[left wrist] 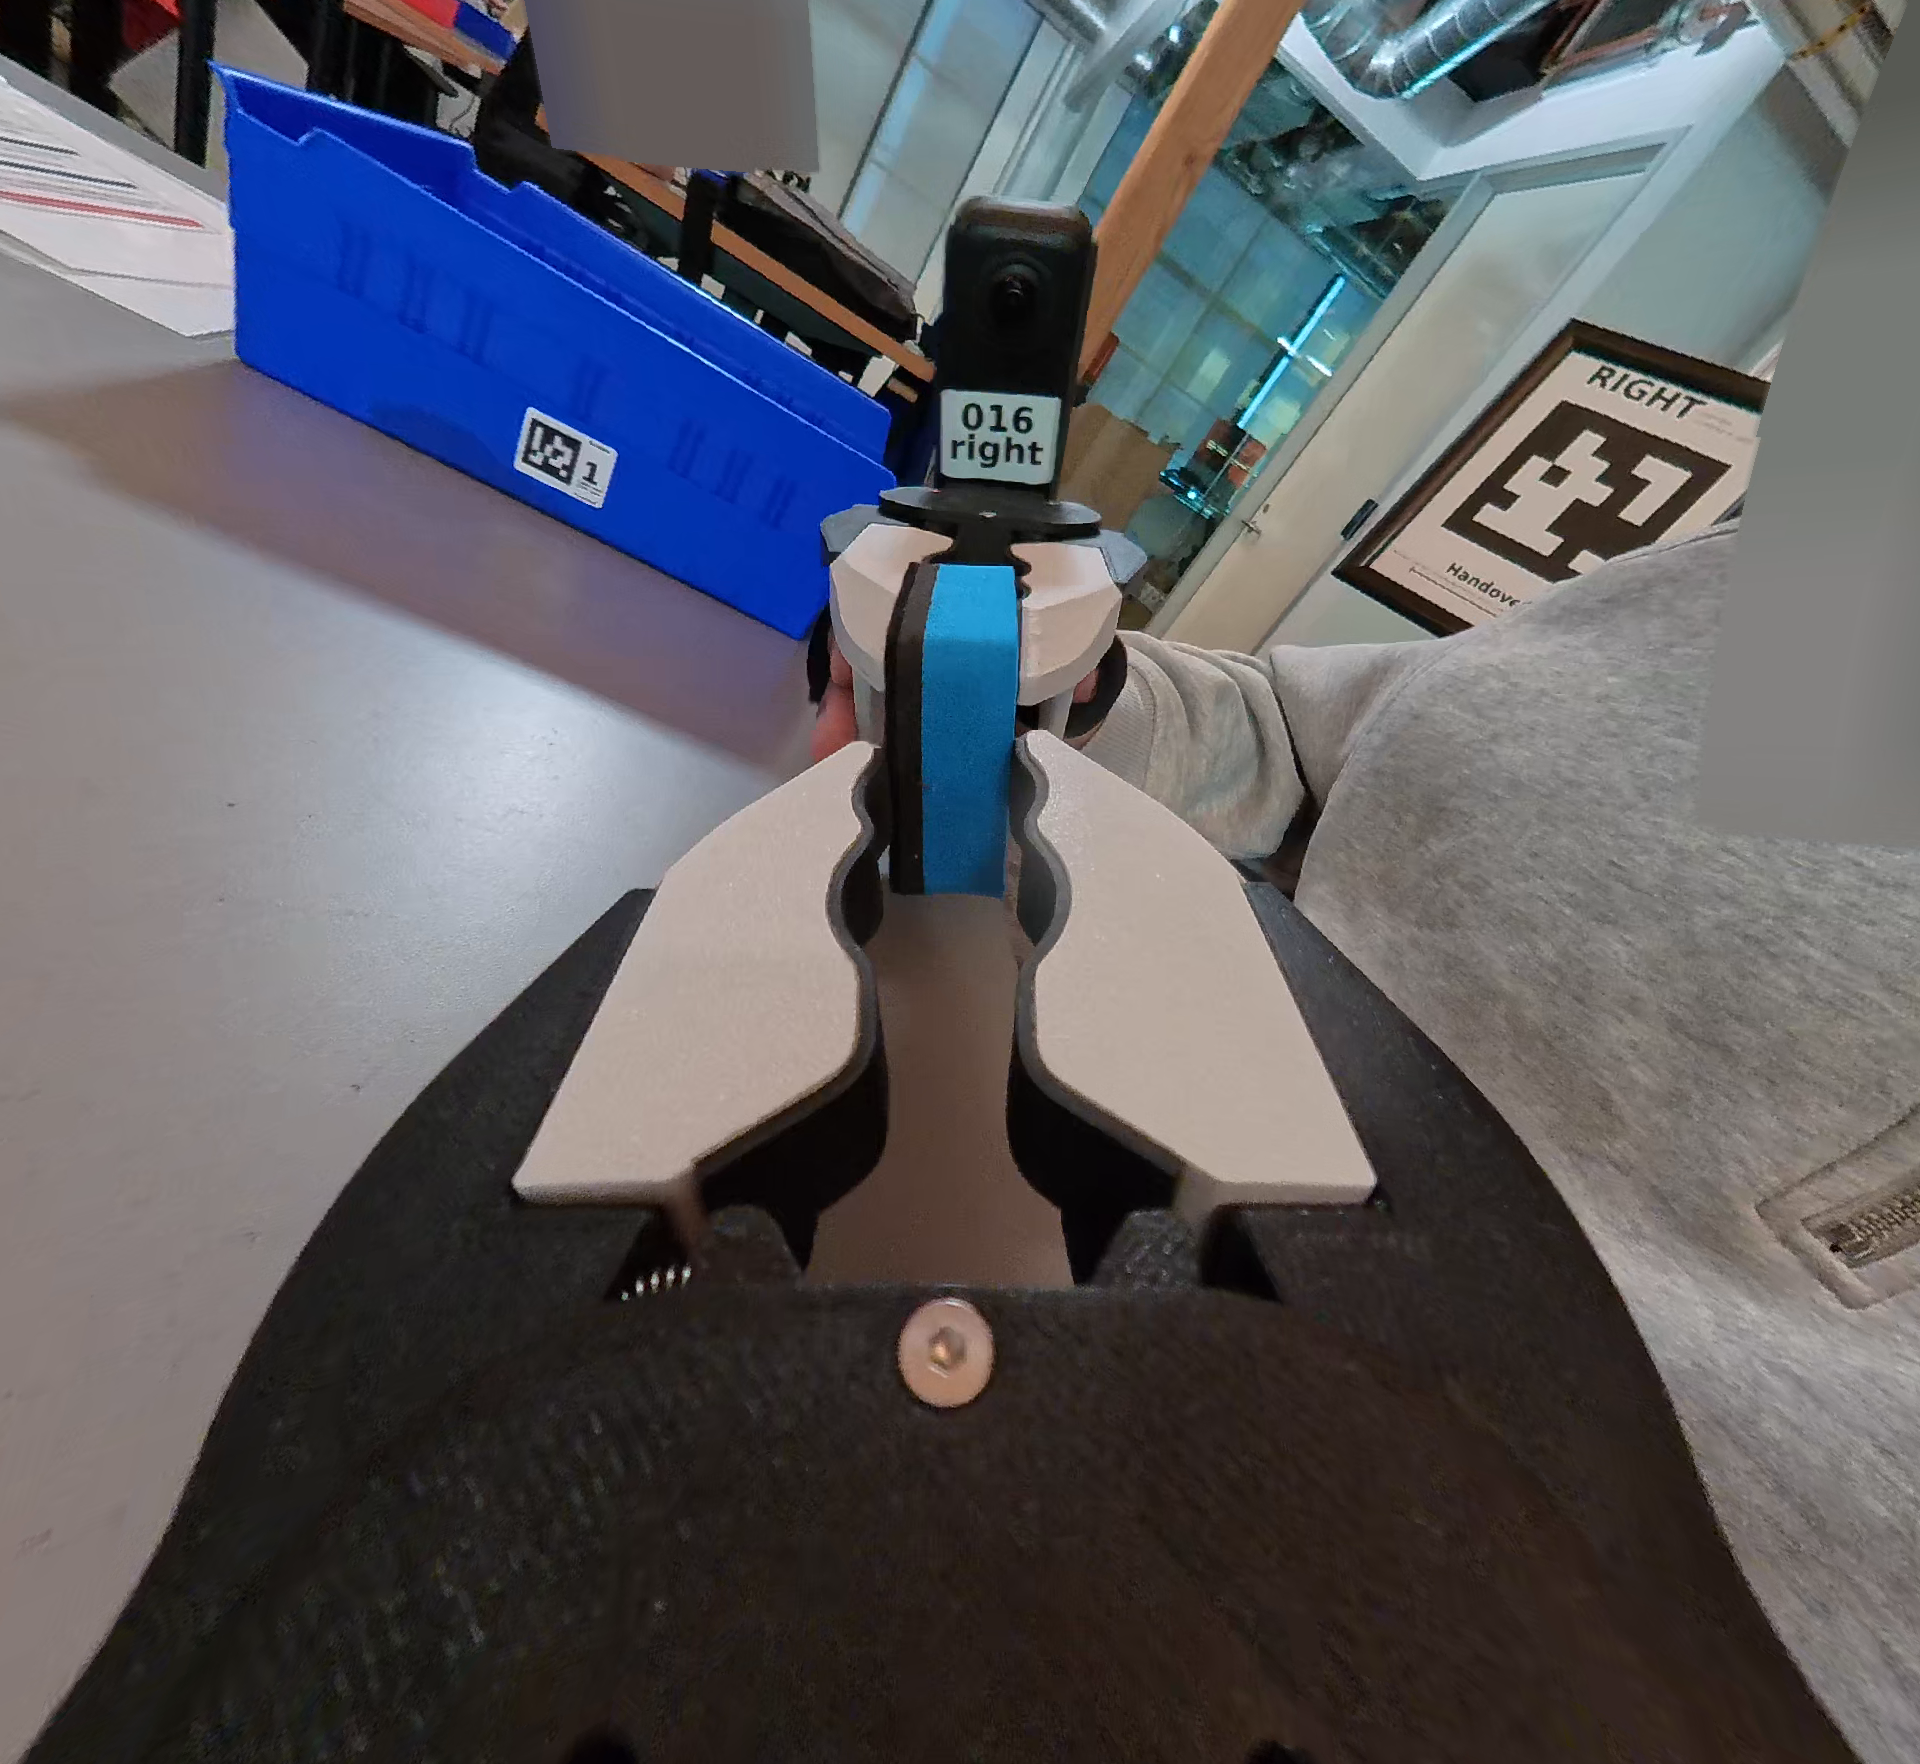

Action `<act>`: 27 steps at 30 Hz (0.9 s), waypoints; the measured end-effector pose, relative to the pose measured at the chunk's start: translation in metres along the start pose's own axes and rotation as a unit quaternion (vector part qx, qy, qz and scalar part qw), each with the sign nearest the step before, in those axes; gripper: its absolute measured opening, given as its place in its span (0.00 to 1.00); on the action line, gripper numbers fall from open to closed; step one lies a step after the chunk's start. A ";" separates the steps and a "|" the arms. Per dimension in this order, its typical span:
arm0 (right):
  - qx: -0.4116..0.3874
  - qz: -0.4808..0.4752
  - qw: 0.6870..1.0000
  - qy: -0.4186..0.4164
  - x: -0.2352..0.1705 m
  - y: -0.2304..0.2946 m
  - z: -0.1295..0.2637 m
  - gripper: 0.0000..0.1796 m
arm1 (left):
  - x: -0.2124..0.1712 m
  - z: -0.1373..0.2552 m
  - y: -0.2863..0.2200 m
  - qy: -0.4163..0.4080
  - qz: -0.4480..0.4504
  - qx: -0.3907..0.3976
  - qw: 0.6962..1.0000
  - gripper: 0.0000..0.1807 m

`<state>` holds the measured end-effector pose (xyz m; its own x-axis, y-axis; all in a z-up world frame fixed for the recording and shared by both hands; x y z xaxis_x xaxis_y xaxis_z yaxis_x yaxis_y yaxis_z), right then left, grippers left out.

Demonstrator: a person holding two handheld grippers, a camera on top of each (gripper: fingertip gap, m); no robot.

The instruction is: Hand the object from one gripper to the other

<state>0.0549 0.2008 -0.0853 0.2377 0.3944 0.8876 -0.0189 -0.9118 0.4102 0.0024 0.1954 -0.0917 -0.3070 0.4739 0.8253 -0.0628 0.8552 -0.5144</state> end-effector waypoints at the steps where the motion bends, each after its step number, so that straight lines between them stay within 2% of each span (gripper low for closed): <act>1: -0.010 0.017 1.000 -0.006 0.001 -0.003 0.000 0.22 | 0.000 0.000 0.001 -0.002 0.002 0.003 1.000 0.12; 3: -0.027 0.065 0.997 -0.022 0.006 -0.008 0.001 0.32 | 0.004 0.001 0.002 -0.014 0.021 0.002 1.000 0.12; 8: -0.007 0.204 0.977 -0.059 0.017 0.003 0.001 0.37 | 0.011 0.005 0.002 -0.052 0.109 -0.028 0.992 0.12; 12: 0.011 0.308 0.950 -0.044 0.015 0.014 0.001 0.36 | 0.009 0.005 0.003 -0.048 0.161 -0.042 0.985 0.12; 17: 0.023 0.424 0.904 0.045 -0.003 0.013 0.005 0.33 | -0.003 0.004 0.002 -0.007 0.216 -0.057 0.975 0.12; 21: 0.020 0.474 0.875 0.093 -0.013 0.010 0.007 0.33 | -0.006 0.005 0.001 0.006 0.239 -0.065 0.969 0.12; 27: 0.032 0.481 0.871 0.101 -0.016 0.012 0.009 0.29 | -0.015 0.004 0.000 0.037 0.246 -0.060 0.967 0.12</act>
<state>0.0593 0.1824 -0.0964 -0.0347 -0.5478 0.8359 -0.0596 -0.8337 -0.5489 0.0033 0.1873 -0.1053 -0.2031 0.8390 0.5048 0.1862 0.5392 -0.8214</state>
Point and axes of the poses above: each gripper's, where its closed fingertips meet, z back along the fingers, x out of its top, y = z × x across the jaws, the point moved 2 cm from there along z, back along the fingers, and after that the axes turned 13 degrees about -y, right-handed, at the moved point
